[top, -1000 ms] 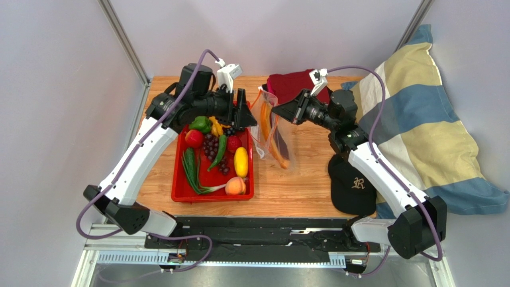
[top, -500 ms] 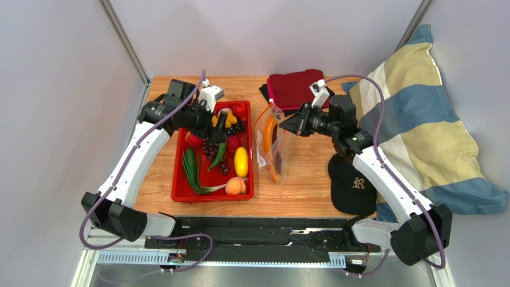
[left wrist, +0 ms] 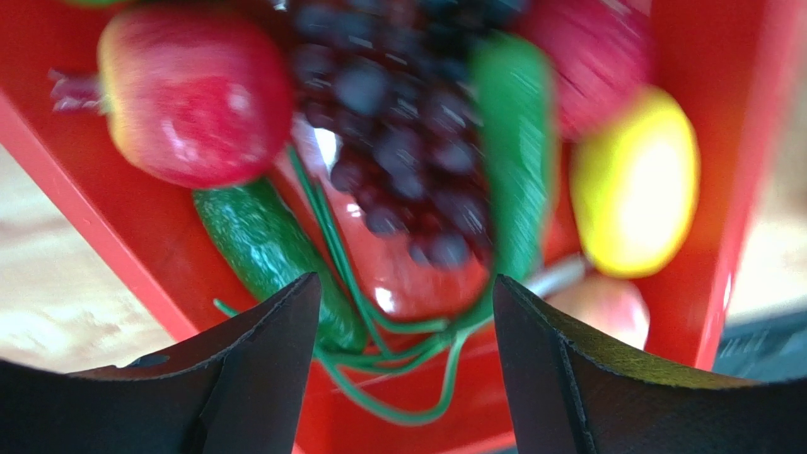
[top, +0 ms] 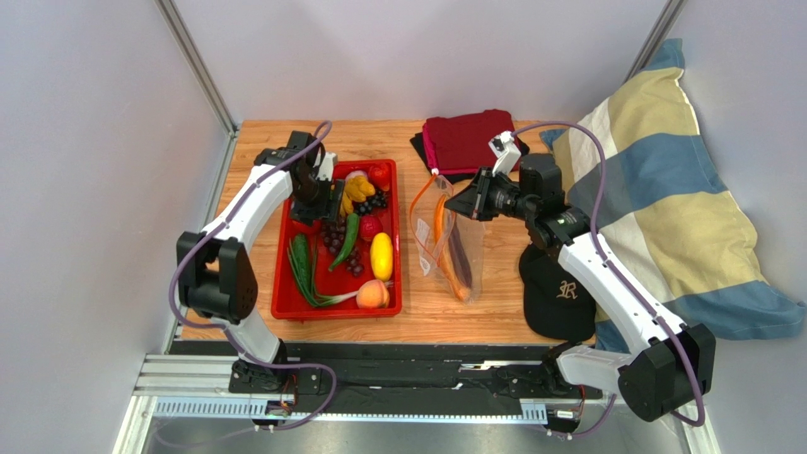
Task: Place the food in the zip-top bag and seal the zipper
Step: Pick up the fake fruit from the bin.
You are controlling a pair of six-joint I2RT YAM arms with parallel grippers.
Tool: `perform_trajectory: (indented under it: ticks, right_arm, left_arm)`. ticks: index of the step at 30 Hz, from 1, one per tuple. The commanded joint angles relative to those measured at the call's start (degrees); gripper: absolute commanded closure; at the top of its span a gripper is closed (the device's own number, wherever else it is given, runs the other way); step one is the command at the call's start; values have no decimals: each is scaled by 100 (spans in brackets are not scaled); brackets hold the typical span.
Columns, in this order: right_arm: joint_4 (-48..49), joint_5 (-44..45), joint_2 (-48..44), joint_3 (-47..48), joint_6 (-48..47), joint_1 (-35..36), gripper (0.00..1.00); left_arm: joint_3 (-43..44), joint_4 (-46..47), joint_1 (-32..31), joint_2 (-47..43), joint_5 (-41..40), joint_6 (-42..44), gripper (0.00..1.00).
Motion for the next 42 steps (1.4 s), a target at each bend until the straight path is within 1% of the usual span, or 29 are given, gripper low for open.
perform_trajectory:
  ticks: [1, 6, 9, 12, 13, 14, 19, 20, 21, 22, 23, 24, 25, 26, 27, 29, 30, 32, 33, 38, 42]
  right_arm:
    - [160, 32, 41, 151, -22, -50, 100]
    - [160, 58, 147, 196, 57, -85, 100]
    - [177, 58, 182, 187, 66, -112, 100]
    - [186, 49, 182, 169, 83, -129, 100]
    - [186, 49, 182, 161, 92, -138, 100]
    - [177, 32, 191, 152, 92, -138, 100]
    - [186, 14, 226, 143, 145, -173, 100]
    - [186, 6, 235, 134, 162, -173, 100]
    - [230, -3, 252, 125, 206, -173, 100]
    - [256, -21, 244, 108, 224, -173, 100]
    - [274, -47, 235, 90, 241, -173, 100]
    - [283, -47, 226, 90, 250, -173, 100]
    - [292, -47, 218, 90, 250, -173, 100]
    - [292, -56, 209, 90, 241, -173, 100]
    - [283, -65, 217, 81, 250, -173, 100]
    - [326, -134, 235, 73, 294, -173, 100]
    - [396, -179, 235, 46, 364, -173, 100]
    - [511, -336, 253, 11, 469, -182, 100]
    - [677, -407, 244, -24, 548, -174, 100]
    - [1012, -784, 358, 72, 1119, -182, 100]
    - [1520, -1040, 507, 178, 1752, -173, 100]
  left_arm:
    - [284, 278, 120, 519, -787, -1695, 25]
    - [188, 637, 128, 855, -375, -2004, 25]
    - [21, 813, 128, 1057, -120, -2162, 22]
    - [-199, 1024, 128, 1259, 100, -2347, 18]
    - [-321, 1086, 128, 1285, 135, -2373, 15]
    - [-374, 1182, 128, 1303, 136, -2391, 15]
    - [-559, 1271, 128, 1470, -118, -2435, 16]
    - [-560, 1262, 128, 1488, -137, -2426, 18]
    - [-551, 1271, 146, 1497, -128, -2409, 28]
    - [-525, 1236, 155, 1471, -67, -2383, 33]
    - [-507, 1210, 190, 1418, -32, -2374, 40]
    - [-507, 1209, 225, 1226, 47, -2295, 59]
    - [-524, 1192, 295, 1102, 126, -2277, 67]
    - [-533, 1157, 313, 962, 136, -2277, 71]
    - [-524, 1131, 330, 656, 153, -2242, 82]
    - [-542, 1052, 331, 338, 188, -2216, 88]
    - [-533, 1016, 339, 41, 206, -2215, 94]
    - [-525, 972, 331, -251, 127, -2215, 100]
    - [-524, 963, 331, -513, 75, -2181, 100]
    - [-296, 832, 331, -1051, -461, -1952, 100]
    - [-42, 849, 331, -1411, -410, -1653, 100]
